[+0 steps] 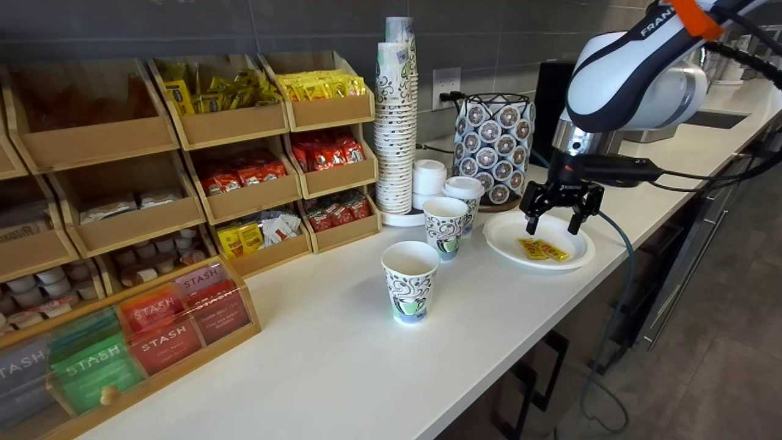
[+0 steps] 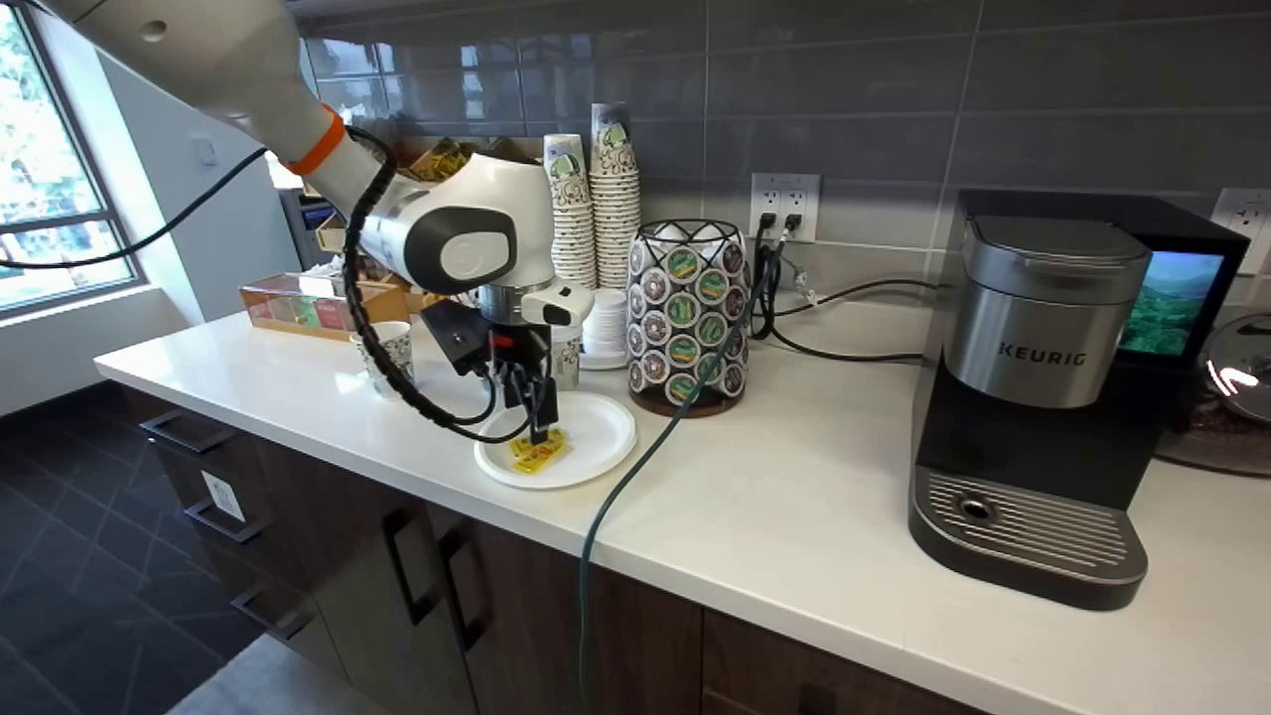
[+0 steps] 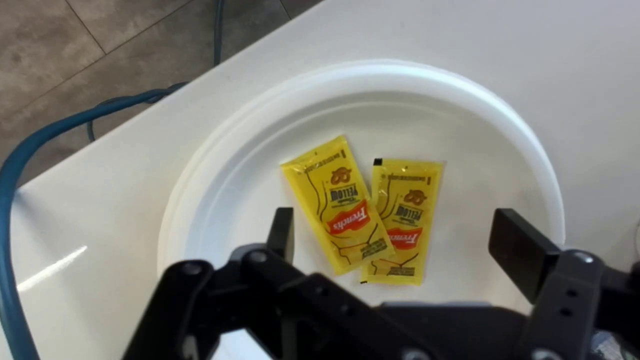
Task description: Move the sachets from the plate to the cup in the middle
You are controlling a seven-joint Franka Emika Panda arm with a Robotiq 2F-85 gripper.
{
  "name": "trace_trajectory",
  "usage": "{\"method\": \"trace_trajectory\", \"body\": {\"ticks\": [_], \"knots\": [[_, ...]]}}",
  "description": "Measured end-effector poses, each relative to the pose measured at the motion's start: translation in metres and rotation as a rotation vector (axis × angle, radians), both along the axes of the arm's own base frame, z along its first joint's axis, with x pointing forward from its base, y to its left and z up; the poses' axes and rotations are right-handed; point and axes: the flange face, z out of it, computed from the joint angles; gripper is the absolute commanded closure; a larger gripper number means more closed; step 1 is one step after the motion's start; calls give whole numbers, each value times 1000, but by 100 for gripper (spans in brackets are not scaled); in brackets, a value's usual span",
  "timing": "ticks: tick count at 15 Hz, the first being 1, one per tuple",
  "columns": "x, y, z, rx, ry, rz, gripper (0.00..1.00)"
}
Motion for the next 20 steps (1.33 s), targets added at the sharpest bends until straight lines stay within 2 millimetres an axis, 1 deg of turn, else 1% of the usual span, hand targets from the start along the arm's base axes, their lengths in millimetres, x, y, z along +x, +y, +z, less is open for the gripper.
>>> {"method": "trace_trajectory", "body": {"ticks": [4, 7, 8, 9, 10, 11, 12, 13, 14, 15, 16, 17, 18, 19, 20], "knots": [[10, 0, -14, -9, -1, -3, 0], [12, -1, -25, -11, 10, -15, 4], [12, -2, -28, -12, 12, -18, 7], [13, -3, -31, -14, 12, -21, 7], [13, -3, -34, -16, 11, -23, 11], [13, -4, -36, -18, 10, -25, 13], [14, -5, -38, -20, 8, -26, 20], [15, -5, -38, -21, 7, -27, 19], [16, -5, -39, -22, 7, -29, 21], [18, -6, -39, -22, 6, -29, 29], [19, -6, -39, -23, 5, -31, 28], [20, -6, -39, -23, 4, -32, 31], [20, -7, -39, -24, 3, -33, 40], [21, -7, -38, -24, 1, -33, 39], [21, -7, -38, -24, 0, -33, 44]]}}
